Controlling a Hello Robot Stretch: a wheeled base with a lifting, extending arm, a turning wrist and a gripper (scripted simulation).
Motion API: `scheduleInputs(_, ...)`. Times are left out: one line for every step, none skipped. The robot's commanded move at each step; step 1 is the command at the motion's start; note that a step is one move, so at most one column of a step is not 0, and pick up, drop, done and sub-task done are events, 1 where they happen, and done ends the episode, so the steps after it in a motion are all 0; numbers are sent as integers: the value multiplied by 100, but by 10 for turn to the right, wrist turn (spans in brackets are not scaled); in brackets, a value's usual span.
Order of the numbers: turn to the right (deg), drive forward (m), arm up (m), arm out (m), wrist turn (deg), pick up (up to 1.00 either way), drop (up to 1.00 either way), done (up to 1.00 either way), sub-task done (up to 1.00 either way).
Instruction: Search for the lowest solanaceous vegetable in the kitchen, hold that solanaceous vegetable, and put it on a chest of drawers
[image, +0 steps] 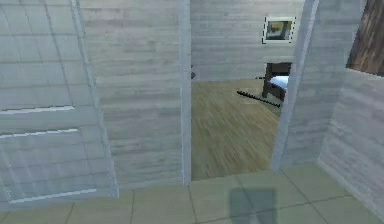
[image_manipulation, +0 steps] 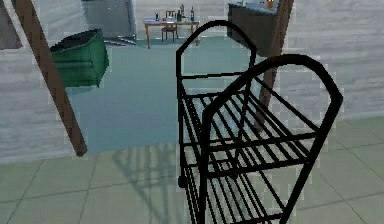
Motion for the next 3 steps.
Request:
scheduleInputs(300, 0, 0, 0, 0, 0, 0, 0, 0)
scheduleInputs(30, 0, 0, 0, 0, 0, 0, 0, 0)
scheduleInputs(-450, 0, 0, 0, 0, 0, 0, 0, 0)
